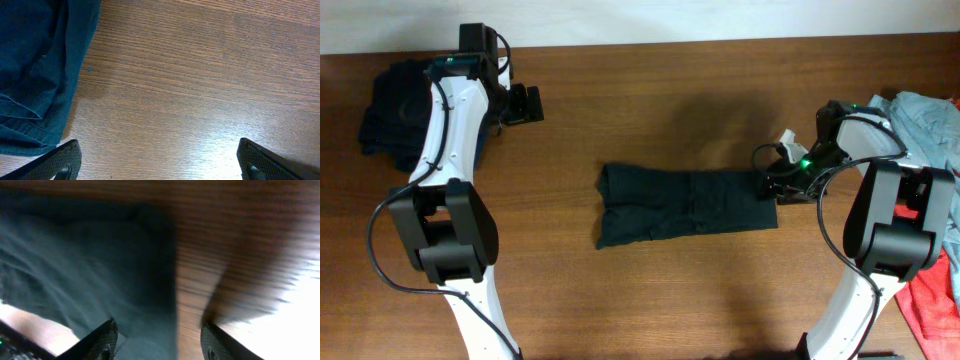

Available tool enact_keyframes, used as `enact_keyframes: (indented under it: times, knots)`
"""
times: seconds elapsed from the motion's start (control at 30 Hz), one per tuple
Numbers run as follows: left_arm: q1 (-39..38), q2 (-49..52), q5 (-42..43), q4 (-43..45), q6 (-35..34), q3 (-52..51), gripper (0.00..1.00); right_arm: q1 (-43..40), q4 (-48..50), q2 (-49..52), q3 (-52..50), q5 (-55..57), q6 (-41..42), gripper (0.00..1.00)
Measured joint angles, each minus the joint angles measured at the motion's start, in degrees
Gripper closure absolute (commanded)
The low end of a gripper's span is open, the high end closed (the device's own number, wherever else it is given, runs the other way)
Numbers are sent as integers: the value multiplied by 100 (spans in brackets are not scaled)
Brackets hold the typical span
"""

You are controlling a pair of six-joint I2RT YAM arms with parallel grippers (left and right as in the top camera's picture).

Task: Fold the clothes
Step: 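Grasp the folded right end again with the right gripper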

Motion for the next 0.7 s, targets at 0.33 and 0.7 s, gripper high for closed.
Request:
enact_keyframes:
  times: [0.33, 0.7]
  knots:
    - [0, 0, -2, 0, 2, 0, 1, 0, 479, -98, -415, -197, -190, 96]
    - [0, 0, -2, 0, 0, 0, 1, -57, -114, -96, 72, 358, -146, 96]
